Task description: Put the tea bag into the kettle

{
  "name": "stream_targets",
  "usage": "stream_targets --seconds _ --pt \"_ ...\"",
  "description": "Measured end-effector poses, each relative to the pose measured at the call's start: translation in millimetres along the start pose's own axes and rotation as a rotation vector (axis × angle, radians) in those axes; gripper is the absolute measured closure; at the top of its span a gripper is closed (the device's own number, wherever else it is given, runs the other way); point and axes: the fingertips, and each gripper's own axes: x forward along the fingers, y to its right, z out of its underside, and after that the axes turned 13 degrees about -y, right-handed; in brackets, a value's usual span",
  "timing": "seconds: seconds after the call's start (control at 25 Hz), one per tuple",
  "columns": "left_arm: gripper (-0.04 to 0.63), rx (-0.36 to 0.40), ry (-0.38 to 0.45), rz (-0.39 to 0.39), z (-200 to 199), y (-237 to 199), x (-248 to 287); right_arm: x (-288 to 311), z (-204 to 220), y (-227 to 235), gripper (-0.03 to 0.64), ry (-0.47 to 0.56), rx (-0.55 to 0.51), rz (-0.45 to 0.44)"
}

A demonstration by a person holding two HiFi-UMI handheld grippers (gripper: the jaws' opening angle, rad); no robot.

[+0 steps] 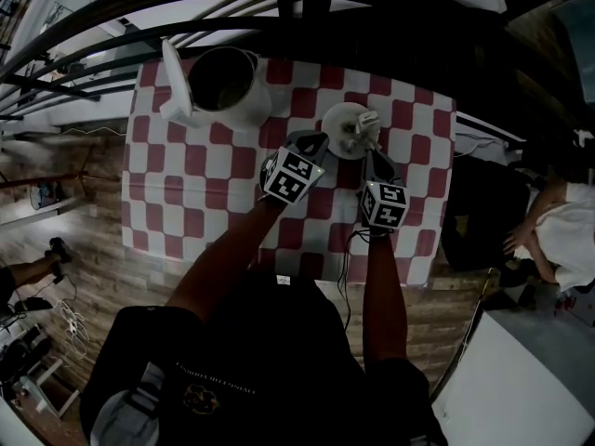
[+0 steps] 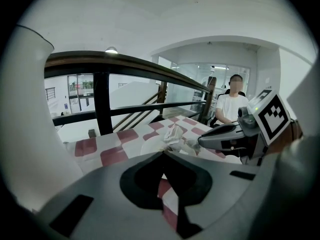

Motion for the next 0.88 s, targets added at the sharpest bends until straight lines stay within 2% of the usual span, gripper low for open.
stream_targets --seconds 0.52,0.88 --pt "0.597 -0.018 0.037 -0.049 10.8 2.0 -34.1 -21.2 3.5 -25.9 0.601 0.022 -0.033 -0.041" --pt "0.597 -0.066 0.062 -0.101 30.1 -4.0 -64.9 -30.5 -0.3 -57.3 0.601 0.042 -0.095 -0.089"
